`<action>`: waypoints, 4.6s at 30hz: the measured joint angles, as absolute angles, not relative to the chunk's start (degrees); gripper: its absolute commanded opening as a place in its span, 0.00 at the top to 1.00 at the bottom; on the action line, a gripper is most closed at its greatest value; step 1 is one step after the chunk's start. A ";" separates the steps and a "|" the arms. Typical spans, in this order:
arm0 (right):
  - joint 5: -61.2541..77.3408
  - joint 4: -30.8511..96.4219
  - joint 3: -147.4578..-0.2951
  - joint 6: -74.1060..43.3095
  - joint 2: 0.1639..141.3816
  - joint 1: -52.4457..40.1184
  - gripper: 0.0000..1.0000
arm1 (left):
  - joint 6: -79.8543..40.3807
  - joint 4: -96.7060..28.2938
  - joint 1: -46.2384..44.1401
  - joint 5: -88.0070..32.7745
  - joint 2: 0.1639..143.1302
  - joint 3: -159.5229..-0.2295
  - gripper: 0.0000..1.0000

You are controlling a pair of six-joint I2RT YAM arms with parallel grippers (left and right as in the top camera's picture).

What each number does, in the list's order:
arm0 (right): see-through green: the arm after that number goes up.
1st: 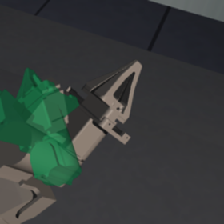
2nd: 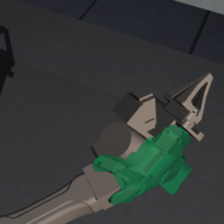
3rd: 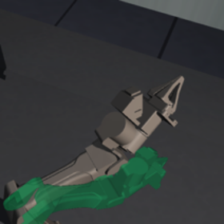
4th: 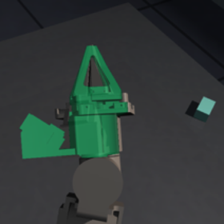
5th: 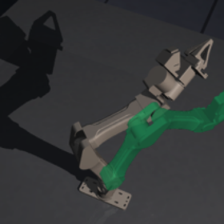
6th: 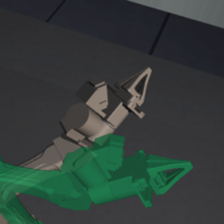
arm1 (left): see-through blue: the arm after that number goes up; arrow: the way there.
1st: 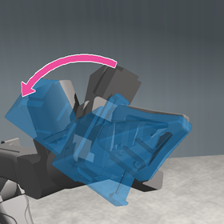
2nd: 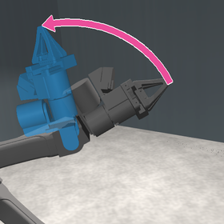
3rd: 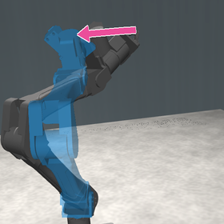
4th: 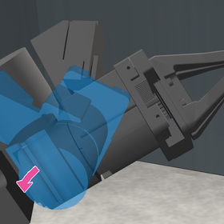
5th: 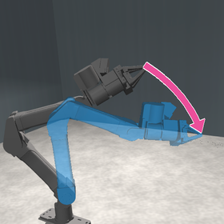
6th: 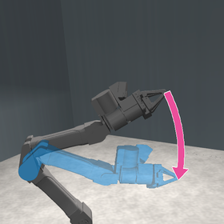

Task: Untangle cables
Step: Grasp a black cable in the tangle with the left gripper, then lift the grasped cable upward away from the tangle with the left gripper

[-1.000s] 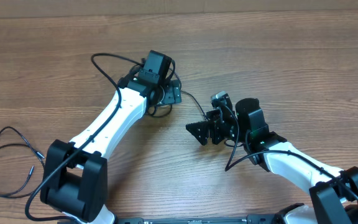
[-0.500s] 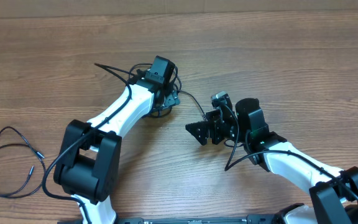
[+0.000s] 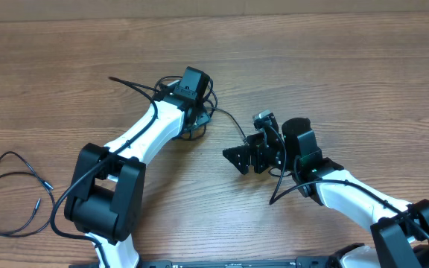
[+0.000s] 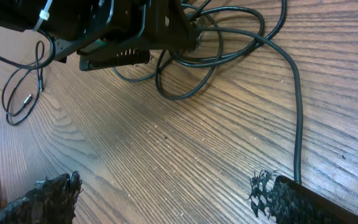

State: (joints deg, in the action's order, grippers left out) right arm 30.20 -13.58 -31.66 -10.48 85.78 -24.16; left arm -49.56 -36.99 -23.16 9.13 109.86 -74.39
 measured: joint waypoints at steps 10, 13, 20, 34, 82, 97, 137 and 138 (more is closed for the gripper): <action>30.13 -12.71 -31.66 -10.46 85.78 -24.16 0.02 | -50.74 -35.94 -23.16 9.72 110.00 -74.39 0.30; 30.15 -12.62 -31.66 -10.46 85.78 -24.16 0.02 | -50.85 -35.88 -23.16 9.72 111.11 -74.39 0.29; 30.13 -12.60 -31.66 -10.46 85.78 -24.14 0.02 | -51.70 -34.59 -23.16 9.72 113.84 -74.39 0.41; 30.02 -12.58 -31.66 -10.48 85.78 -24.14 0.02 | -52.60 -34.48 -23.16 9.78 113.84 -74.39 0.96; 30.02 -11.79 -31.66 -10.48 85.78 -24.16 0.02 | -52.56 -66.30 -15.27 -0.89 111.33 -135.39 0.96; 31.59 -17.67 -31.66 -10.70 85.78 -24.14 0.18 | -52.56 -68.29 -15.29 1.96 111.33 -135.39 0.96; 34.24 -40.34 -31.66 -21.19 85.78 -24.43 0.00 | -78.30 -73.30 -24.82 2.13 111.33 -135.39 0.95; 34.22 -40.91 -31.66 -21.39 85.78 -24.43 0.00 | -78.96 -73.32 -25.06 2.15 111.33 -135.39 0.96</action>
State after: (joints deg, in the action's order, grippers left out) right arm 34.22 -40.91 -31.66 -21.39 85.78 -24.43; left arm -78.96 -73.32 -25.06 2.15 111.33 -135.39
